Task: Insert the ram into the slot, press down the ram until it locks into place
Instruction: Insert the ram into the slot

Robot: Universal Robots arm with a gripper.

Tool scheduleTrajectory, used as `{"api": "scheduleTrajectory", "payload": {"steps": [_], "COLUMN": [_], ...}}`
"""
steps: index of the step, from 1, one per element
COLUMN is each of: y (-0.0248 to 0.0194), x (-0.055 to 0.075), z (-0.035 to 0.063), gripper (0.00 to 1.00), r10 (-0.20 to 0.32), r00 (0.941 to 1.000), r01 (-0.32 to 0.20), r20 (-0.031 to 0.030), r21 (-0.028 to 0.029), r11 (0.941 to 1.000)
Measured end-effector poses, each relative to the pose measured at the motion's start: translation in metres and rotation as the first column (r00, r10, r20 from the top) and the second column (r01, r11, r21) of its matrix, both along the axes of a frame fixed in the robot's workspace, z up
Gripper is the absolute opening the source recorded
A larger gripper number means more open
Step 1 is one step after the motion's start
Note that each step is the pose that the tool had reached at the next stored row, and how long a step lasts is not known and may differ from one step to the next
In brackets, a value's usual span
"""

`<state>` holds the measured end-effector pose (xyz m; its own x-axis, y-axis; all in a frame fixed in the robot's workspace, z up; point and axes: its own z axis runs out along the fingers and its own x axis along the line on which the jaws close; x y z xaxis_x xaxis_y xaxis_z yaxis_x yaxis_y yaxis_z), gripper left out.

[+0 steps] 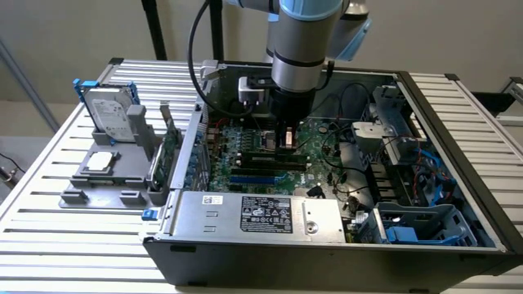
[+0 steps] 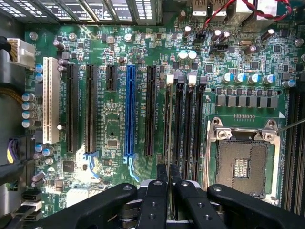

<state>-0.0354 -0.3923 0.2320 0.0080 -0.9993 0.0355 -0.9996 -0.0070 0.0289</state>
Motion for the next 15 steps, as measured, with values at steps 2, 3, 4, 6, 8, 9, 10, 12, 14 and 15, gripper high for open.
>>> {"api": "scheduleTrajectory", "payload": {"steps": [2,3,4,6,8,9,10,12,14,15], "y": [0.0,-0.0001,-0.0001,-0.0002,-0.0004,-0.0004,-0.0005,-0.0005,-0.0005,-0.0005], "x": [0.0,0.0,0.0,0.0,0.0,0.0,0.0,0.0,0.0,0.0], "z": [-0.0003,-0.0005,-0.0006,-0.0009,-0.0012,-0.0014,-0.0014,-0.0017,-0.0021,-0.0024], "gripper": [0.13,0.13,0.13,0.13,0.13,0.13,0.13,0.13,0.13,0.13], "r10": [0.001,0.001,0.001,0.002,0.002,0.002,0.002,0.003,0.003,0.003], "r00": [1.0,1.0,1.0,1.0,1.0,1.0,1.0,1.0,1.0,1.0], "r01": [-0.001,-0.001,-0.001,-0.002,-0.002,-0.002,-0.002,-0.003,-0.003,-0.003], "r20": [-0.0001,0.0,0.0,0.0001,0.0001,0.0,-0.0001,0.0,0.0,0.0], "r21": [0.0009,0.0016,0.0022,0.0031,0.0034,0.0035,0.0034,0.0035,0.0038,0.0038], "r11": [1.0,1.0,1.0,1.0,1.0,1.0,1.0,1.0,1.0,1.0]}}
